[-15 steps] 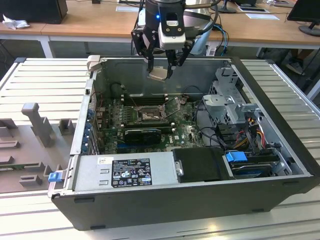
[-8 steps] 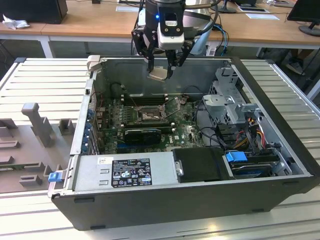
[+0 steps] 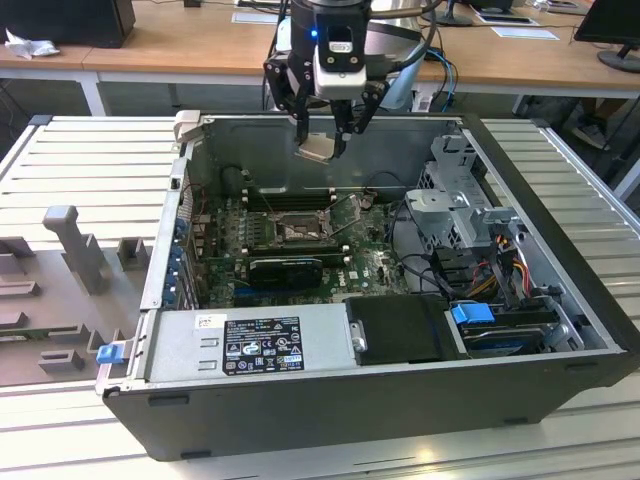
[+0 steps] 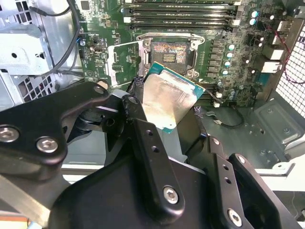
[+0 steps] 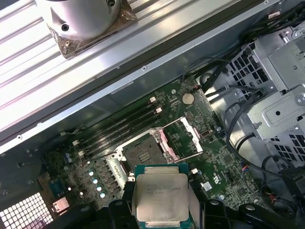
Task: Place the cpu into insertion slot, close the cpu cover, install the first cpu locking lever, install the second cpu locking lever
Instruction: 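Place the cpu into insertion slot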
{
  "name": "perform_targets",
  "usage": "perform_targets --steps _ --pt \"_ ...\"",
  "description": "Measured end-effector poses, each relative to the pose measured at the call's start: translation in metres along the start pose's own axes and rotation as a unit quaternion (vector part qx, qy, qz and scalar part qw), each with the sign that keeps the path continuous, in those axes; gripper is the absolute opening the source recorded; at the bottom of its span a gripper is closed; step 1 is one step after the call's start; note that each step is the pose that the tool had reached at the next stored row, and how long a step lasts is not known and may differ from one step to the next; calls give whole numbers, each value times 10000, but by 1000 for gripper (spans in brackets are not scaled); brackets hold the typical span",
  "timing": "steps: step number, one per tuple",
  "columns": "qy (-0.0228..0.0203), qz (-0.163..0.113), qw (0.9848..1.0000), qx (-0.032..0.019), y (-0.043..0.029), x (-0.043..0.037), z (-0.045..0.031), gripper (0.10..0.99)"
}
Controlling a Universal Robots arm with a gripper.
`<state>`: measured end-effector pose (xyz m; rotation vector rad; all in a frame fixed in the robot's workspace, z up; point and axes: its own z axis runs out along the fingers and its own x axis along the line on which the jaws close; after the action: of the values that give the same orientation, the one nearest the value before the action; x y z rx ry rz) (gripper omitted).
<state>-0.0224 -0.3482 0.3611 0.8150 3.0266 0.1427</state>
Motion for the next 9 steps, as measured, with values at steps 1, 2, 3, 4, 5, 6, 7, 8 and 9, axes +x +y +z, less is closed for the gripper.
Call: perform_targets --steps 1,2,3,4,5,6,7,8,9 --pt "-2 19 10000 0 0 0 0 529" --pt "-5 62 10000 -1 0 0 1 529" --pt "-11 123 9999 -2 0 0 2 529" --pt "-22 247 9997 -5 0 0 5 529" --pt "-33 372 9993 -7 -1 0 9 529" --pt "-47 467 9989 -1 0 -2 11 529" --pt "-58 535 9985 5 -1 -1 15 529" --pt "-66 598 9982 8 -1 -1 19 529" --pt "-74 676 9977 9 -2 -2 25 529"
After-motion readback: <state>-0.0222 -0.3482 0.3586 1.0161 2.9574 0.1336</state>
